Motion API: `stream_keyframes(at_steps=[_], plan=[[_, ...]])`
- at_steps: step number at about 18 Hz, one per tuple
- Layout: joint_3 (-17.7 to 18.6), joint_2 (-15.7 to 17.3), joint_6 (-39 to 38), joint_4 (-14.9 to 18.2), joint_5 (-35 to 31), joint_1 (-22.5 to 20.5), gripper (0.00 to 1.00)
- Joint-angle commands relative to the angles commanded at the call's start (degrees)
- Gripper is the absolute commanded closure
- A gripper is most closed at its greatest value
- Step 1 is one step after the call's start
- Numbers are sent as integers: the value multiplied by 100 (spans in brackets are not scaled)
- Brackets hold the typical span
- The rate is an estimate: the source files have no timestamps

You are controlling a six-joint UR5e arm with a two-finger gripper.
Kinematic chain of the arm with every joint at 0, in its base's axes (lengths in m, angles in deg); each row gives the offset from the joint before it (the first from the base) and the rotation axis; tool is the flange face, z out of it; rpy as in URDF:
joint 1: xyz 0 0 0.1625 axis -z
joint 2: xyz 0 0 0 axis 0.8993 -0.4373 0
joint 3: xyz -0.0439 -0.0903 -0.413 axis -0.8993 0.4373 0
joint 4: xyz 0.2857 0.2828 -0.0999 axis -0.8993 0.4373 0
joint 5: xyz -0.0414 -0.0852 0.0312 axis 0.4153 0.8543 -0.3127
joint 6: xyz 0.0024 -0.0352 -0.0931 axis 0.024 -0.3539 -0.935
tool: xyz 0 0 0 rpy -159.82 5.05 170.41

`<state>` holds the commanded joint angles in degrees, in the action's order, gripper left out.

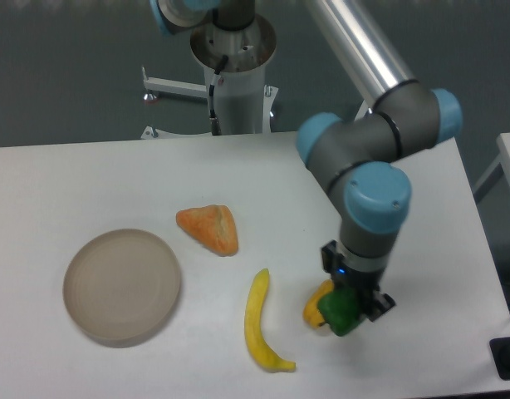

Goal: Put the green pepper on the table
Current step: 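Carry the green pepper past the yellow mini pepper, lifting it, then move the held green pepper up and away from the yellow peppers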

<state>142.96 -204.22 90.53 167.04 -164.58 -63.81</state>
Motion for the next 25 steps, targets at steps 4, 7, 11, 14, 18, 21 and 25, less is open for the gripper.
stream_keyframes(at_steps=[4, 7, 11, 14, 18, 21, 25], plan=[[475, 334, 114, 0, 89, -17, 50], [808, 527, 438, -9, 80, -70, 50], [1239, 782, 913, -17, 54, -237, 50], [1512, 914, 1421, -44, 19, -377, 50], [1960, 985, 2177, -149, 1, -667, 50], [2232, 1073, 2697, -175, 10, -808, 50], [2908, 1292, 3198, -798, 10, -993, 50]])
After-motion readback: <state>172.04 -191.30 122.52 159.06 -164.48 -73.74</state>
